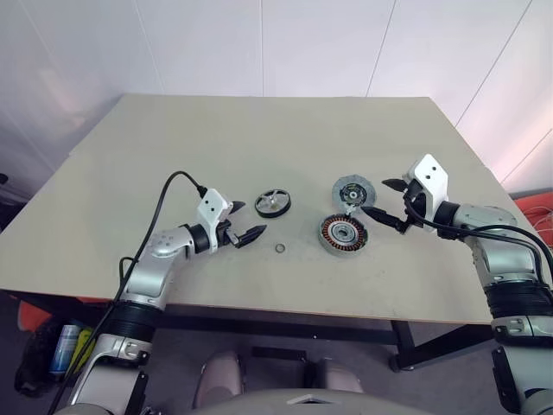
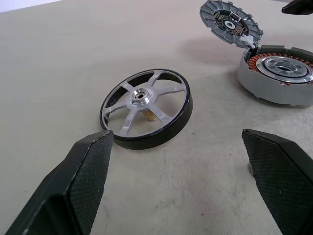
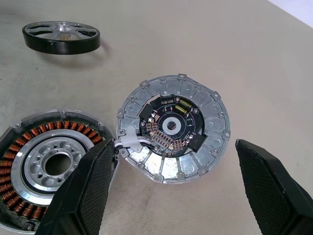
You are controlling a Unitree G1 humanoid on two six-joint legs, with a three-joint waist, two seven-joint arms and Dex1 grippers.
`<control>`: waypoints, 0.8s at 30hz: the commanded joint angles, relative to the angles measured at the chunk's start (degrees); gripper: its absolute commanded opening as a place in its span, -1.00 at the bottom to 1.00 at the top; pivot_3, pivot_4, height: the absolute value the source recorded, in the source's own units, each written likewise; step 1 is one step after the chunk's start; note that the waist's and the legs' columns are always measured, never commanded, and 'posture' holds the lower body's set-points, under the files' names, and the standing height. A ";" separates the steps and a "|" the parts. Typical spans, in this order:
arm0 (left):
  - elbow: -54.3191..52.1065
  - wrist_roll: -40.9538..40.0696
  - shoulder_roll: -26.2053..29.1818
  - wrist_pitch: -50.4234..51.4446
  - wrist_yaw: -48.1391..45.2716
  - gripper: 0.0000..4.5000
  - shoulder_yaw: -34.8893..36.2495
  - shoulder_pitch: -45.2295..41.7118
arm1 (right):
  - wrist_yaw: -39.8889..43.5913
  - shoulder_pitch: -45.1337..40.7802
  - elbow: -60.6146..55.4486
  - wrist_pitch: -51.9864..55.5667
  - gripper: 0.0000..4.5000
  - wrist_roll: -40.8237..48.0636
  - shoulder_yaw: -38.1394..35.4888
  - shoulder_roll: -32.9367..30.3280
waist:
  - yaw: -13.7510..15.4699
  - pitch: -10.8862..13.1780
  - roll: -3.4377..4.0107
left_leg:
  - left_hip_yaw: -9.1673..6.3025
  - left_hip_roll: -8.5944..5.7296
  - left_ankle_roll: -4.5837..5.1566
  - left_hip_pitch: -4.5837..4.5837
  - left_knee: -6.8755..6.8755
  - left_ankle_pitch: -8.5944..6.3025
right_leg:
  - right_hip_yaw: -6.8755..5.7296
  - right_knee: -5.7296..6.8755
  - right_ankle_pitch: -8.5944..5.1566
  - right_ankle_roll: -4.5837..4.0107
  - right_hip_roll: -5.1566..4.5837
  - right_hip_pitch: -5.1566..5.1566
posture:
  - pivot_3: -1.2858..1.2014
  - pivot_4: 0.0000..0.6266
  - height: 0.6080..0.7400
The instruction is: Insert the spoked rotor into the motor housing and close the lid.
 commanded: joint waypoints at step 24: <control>15.39 4.35 -0.96 -6.55 -13.51 0.99 -9.67 -10.67 | -2.04 1.38 -2.98 -0.50 1.00 1.25 -1.93 -0.63 | 0.09 0.00 0.00 | 0.02 -0.01 -0.01 -0.01 -0.10 0.01 | 0.00 -0.06 0.00 0.00 -0.01 -0.03 | 0.03 -1.00 1.00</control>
